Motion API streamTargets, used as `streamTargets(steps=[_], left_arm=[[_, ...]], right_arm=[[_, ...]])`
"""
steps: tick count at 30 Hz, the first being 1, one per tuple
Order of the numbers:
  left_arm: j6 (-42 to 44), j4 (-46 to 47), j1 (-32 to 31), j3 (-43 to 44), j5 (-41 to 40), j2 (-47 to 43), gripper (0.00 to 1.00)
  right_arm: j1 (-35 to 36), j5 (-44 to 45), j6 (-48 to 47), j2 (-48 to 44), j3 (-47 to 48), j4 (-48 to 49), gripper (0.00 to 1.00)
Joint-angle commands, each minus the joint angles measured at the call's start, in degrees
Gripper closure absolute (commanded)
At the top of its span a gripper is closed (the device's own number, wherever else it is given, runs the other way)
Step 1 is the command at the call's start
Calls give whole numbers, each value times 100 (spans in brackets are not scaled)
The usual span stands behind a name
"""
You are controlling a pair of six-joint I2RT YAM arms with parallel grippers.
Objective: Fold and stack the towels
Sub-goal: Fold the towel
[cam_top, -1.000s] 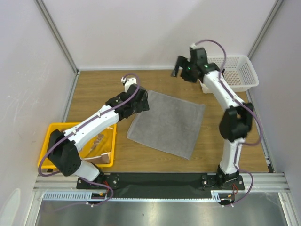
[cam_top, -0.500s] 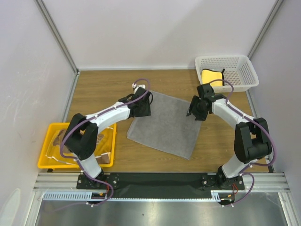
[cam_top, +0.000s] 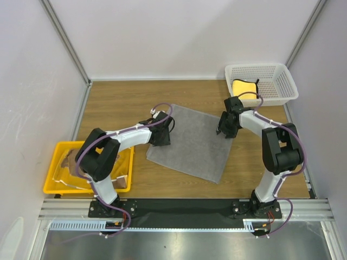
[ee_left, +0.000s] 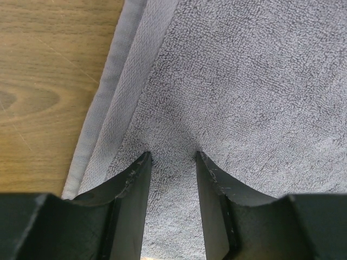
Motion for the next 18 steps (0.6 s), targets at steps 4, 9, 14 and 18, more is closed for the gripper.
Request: streamTargets(steps=[4,9,14,18], left_arm=[[-276,-219,-184,-298,74,-55,57],[-303,-614,-676,-457,162,-152,58],[102,-1080,-1116,-501,294,-38,60],[672,-1308,-1642,-571,522,-82,60]], right_arm=[[-11,213,-313,483,442,231,48],[-2,195,-428,1000,785,336,49],[130,-24,-612,1449,1373,539,48],[419,-367,-770,1862,1821,679,48]])
